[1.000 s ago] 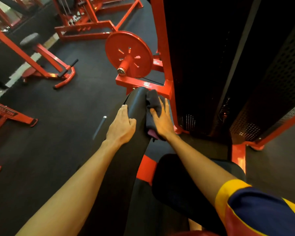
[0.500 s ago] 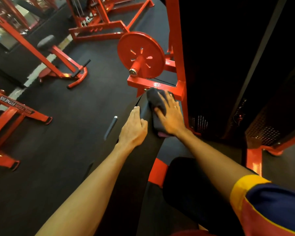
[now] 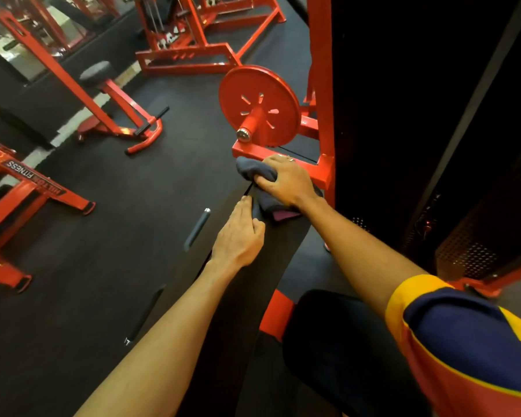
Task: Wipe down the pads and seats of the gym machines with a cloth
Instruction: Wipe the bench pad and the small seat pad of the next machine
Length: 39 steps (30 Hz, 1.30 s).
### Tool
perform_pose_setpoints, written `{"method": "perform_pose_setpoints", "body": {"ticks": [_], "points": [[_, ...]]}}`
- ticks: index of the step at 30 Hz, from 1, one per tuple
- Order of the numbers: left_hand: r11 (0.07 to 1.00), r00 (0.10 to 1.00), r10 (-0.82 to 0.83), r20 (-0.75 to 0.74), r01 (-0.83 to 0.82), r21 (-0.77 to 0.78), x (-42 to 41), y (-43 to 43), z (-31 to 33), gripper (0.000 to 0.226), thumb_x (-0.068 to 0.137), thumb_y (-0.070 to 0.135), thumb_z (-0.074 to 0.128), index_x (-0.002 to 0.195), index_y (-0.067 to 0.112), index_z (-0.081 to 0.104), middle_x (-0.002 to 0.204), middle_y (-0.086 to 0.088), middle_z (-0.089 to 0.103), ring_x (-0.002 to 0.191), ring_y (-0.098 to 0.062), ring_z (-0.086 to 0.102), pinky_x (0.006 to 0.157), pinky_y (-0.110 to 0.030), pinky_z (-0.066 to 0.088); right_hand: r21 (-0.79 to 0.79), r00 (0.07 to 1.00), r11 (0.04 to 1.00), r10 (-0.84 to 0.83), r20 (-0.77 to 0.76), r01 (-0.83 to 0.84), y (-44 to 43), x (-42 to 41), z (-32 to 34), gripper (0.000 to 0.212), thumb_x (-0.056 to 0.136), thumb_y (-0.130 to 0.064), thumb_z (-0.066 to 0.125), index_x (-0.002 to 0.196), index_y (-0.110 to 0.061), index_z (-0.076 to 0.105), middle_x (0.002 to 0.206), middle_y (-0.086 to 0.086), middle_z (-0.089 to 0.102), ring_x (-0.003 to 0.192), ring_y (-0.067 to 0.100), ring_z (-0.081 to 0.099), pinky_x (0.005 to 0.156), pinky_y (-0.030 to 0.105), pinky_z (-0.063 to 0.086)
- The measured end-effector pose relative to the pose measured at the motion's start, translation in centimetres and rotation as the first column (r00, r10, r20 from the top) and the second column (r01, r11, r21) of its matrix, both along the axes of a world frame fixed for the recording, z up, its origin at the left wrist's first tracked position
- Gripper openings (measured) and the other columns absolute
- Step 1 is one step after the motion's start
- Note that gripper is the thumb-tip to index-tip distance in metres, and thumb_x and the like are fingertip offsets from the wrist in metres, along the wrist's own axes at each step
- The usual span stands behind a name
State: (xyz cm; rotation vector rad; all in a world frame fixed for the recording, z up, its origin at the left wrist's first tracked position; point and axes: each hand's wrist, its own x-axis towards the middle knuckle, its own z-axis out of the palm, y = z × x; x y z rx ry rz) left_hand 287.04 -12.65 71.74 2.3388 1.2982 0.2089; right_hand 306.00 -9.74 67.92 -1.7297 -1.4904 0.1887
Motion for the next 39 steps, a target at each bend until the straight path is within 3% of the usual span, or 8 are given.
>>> {"method": "perform_pose_setpoints", "body": {"ticks": [4, 9, 15, 19, 25, 28, 33, 39], "points": [[1.000, 1.000, -0.010, -0.006, 0.010, 0.012, -0.1, 0.0, 0.0, 0.057, 0.101, 0.027, 0.038, 0.155, 0.016, 0.026, 0.156, -0.008, 0.037, 0.137, -0.028, 0.045, 0.104, -0.045, 0.041, 0.028, 0.950, 0.980, 0.184, 0.251, -0.197, -1.0, 0.0, -1.2, 0.051, 0.086, -0.052, 0.057, 0.122, -0.017, 0.069, 0.128, 0.000, 0.065, 0.124, 0.024, 0.054, 0.113, 0.041, 0.036], [0.999, 0.999, -0.011, -0.035, 0.012, 0.030, -0.4, 0.0, -0.4, 0.062, 0.103, 0.028, 0.035, 0.161, 0.014, 0.017, 0.168, -0.003, 0.017, 0.153, -0.015, 0.019, 0.121, -0.037, 0.024, -0.126, 0.989, 0.992, 0.009, -0.147, -0.028, -1.3, 1.6, -0.2, 0.041, 0.096, -0.050, 0.058, 0.132, -0.030, 0.058, 0.128, -0.003, 0.060, 0.111, 0.020, 0.060, 0.083, 0.034, 0.044], [0.999, 1.000, -0.008, -0.020, 0.009, 0.041, -0.5, 0.0, -0.5, 0.063, 0.102, 0.028, 0.036, 0.160, 0.016, 0.017, 0.168, 0.000, 0.017, 0.153, -0.014, 0.019, 0.119, -0.037, 0.027, -0.164, 0.894, 0.975, -0.206, -0.397, 0.152, -5.5, 0.9, -5.1, 0.051, 0.097, -0.061, 0.051, 0.142, -0.038, 0.044, 0.136, -0.005, 0.056, 0.114, 0.012, 0.055, 0.089, 0.033, 0.044], [0.998, 1.000, -0.013, -0.023, 0.014, 0.061, -0.3, 0.3, -0.6, 0.062, 0.102, 0.027, 0.036, 0.160, 0.015, 0.017, 0.168, 0.000, 0.018, 0.153, -0.015, 0.021, 0.118, -0.039, 0.029, -0.270, 0.793, 0.935, -0.341, -0.505, 0.230, -6.4, 0.8, -6.8, 0.057, 0.093, -0.063, 0.048, 0.145, -0.040, 0.042, 0.145, -0.001, 0.054, 0.130, 0.028, 0.055, 0.106, 0.044, 0.045], [0.999, 1.000, -0.004, -0.024, 0.005, 0.042, 0.0, 0.2, -0.2, 0.060, 0.101, 0.025, 0.038, 0.158, 0.015, 0.024, 0.164, -0.004, 0.028, 0.149, -0.022, 0.031, 0.114, -0.042, 0.034, -0.085, 0.961, 0.978, -0.203, -0.187, 0.190, -5.5, -5.3, -2.9, 0.069, 0.094, -0.052, 0.042, 0.159, -0.032, 0.029, 0.169, -0.005, 0.019, 0.157, 0.034, 0.004, 0.124, 0.053, 0.004], [1.000, 1.000, 0.003, -0.016, -0.003, 0.019, 0.1, -0.1, 0.3, 0.053, 0.100, 0.026, 0.040, 0.152, 0.017, 0.031, 0.153, -0.006, 0.041, 0.136, -0.029, 0.046, 0.104, -0.045, 0.041, -0.010, 0.998, 0.998, 0.056, -0.004, -0.056, -6.3, -3.8, -3.6, 0.065, 0.097, -0.051, 0.044, 0.158, -0.031, 0.035, 0.169, -0.005, 0.023, 0.158, 0.029, 0.004, 0.126, 0.059, 0.005], [0.998, 0.996, 0.006, -0.092, 0.000, 0.061, -2.2, -1.6, 0.1, 0.062, 0.107, 0.037, 0.035, 0.160, 0.010, 0.017, 0.167, -0.006, 0.019, 0.152, -0.022, 0.023, 0.117, -0.044, 0.029, -0.117, 0.992, 0.990, -0.087, -0.093, 0.076, -5.9, -4.1, -2.4, 0.068, 0.091, -0.052, 0.041, 0.153, -0.026, 0.043, 0.168, -0.004, 0.024, 0.158, 0.030, 0.006, 0.125, 0.058, 0.007], [0.998, 0.991, 0.050, -0.122, -0.046, 0.035, -10.3, -6.1, -0.4, 0.071, 0.104, 0.049, 0.041, 0.160, 0.012, 0.017, 0.166, -0.007, 0.023, 0.151, -0.023, 0.027, 0.114, -0.045, 0.034, -0.026, 0.943, 0.964, 0.265, 0.203, -0.266, -9.9, -8.8, -2.7, 0.066, 0.084, -0.052, 0.050, 0.147, -0.031, 0.052, 0.163, 0.001, 0.033, 0.157, 0.031, 0.011, 0.126, 0.055, 0.002]]}}
